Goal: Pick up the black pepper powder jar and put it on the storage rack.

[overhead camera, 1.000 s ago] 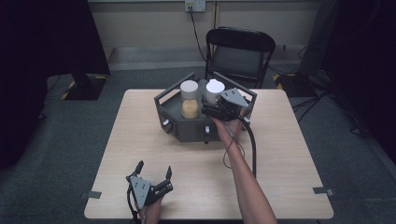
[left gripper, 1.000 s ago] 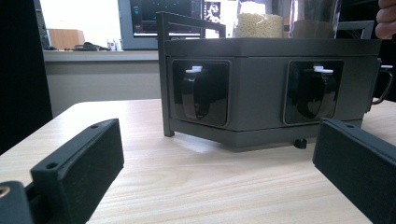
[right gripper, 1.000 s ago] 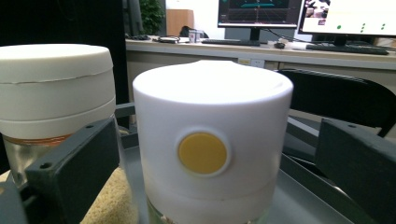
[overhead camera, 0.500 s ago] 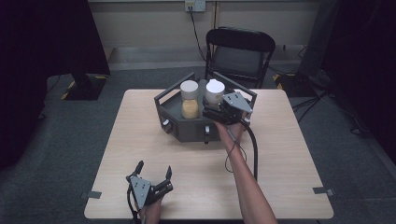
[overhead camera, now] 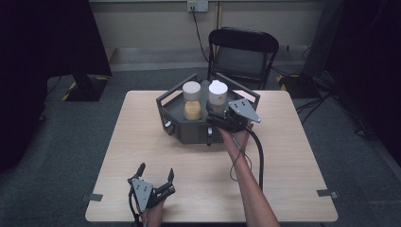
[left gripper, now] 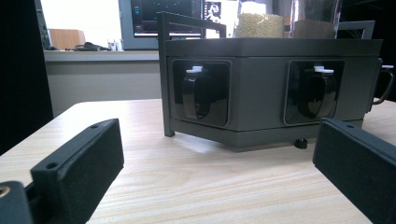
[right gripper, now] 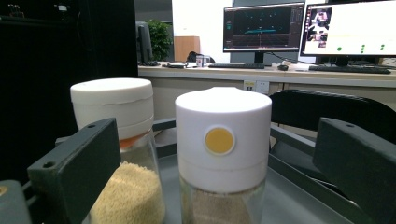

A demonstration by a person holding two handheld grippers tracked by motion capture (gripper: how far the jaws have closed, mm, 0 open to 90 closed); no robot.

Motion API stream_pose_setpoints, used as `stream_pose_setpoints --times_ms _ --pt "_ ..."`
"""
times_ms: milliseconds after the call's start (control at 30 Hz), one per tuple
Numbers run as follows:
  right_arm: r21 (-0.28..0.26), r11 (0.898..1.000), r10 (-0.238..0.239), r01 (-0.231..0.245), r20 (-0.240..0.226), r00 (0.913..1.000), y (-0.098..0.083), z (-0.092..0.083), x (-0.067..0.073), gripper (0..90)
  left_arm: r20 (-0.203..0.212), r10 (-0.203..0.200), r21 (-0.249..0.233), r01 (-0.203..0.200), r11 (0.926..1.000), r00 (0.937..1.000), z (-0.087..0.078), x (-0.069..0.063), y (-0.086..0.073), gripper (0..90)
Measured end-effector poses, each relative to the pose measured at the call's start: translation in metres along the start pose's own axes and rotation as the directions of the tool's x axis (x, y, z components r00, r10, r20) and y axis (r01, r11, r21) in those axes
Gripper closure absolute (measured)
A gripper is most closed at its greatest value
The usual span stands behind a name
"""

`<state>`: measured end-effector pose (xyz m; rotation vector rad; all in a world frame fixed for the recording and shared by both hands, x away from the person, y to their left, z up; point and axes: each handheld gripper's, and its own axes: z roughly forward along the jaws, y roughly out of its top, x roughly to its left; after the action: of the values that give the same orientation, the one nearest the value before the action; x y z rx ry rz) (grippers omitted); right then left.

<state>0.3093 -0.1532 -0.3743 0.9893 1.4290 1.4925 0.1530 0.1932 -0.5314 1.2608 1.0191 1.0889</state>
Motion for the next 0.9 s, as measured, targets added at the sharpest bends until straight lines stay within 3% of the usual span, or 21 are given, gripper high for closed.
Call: stream_pose_setpoints --times_ms 400,900 --pt "-0.022 1.000 0.015 -0.015 0.016 0.9998 -0.005 -0.019 -0.004 0.0 -0.001 0.000 0.000 0.000 1.0000 1.0000 0.000 0.000 0.000 1.3" --pt "-0.027 1.000 -0.011 0.013 0.041 0.9991 -0.010 -0.054 -0.005 0.0 -0.001 0.000 0.001 0.000 1.0000 1.0000 0.000 0.000 0.000 1.3"
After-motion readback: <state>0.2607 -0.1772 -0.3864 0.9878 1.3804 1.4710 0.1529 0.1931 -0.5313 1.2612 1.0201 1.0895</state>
